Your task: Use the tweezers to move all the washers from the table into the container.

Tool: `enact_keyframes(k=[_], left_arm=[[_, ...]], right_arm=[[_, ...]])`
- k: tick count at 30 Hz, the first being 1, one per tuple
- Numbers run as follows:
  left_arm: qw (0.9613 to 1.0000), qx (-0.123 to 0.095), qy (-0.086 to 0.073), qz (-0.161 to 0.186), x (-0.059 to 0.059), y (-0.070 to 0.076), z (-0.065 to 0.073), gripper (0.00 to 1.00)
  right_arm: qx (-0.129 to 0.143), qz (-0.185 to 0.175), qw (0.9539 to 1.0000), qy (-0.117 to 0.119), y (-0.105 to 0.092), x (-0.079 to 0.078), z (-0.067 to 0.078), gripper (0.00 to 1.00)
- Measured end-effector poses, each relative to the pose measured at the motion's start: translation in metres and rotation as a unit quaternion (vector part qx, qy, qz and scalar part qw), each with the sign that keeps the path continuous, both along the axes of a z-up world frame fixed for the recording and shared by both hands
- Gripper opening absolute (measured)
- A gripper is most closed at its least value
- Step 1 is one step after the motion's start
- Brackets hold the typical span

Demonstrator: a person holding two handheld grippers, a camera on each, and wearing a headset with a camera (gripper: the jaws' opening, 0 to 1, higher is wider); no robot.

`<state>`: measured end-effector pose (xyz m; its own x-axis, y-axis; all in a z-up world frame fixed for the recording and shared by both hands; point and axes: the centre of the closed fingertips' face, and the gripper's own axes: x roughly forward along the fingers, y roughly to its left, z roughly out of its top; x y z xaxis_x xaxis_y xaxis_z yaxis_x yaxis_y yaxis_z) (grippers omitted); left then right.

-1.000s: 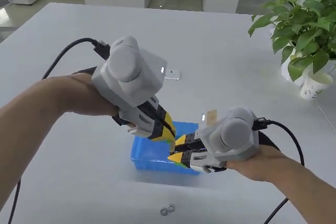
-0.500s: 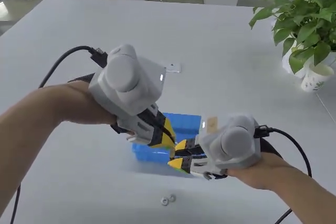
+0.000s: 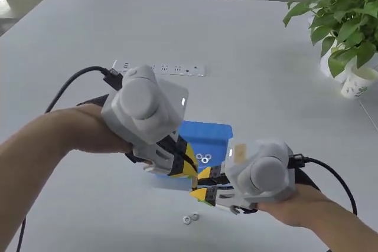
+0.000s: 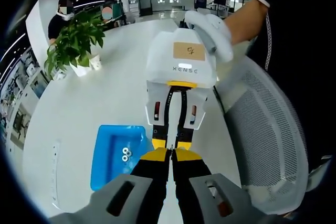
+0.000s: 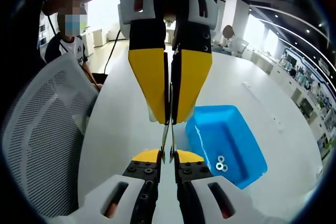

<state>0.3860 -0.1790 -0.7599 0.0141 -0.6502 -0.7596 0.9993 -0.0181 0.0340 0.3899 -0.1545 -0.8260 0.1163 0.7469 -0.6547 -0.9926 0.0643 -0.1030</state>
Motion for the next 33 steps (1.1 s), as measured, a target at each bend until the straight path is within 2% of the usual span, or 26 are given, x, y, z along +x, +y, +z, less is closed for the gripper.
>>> enact_keyframes(k=[11, 33], left_arm=[[0.9999, 0.000, 0.011, 0.000, -0.011, -0.003, -0.013, 0.06], [0.9997, 0.008, 0.023, -0.003, -0.023, -0.007, -0.036, 0.06]], right_arm=[[-0.003, 0.000, 0.9999, 0.013, -0.002, -0.012, -0.013, 0.12], [-0.009, 0.003, 0.9994, 0.032, -0.005, -0.025, -0.034, 0.12]])
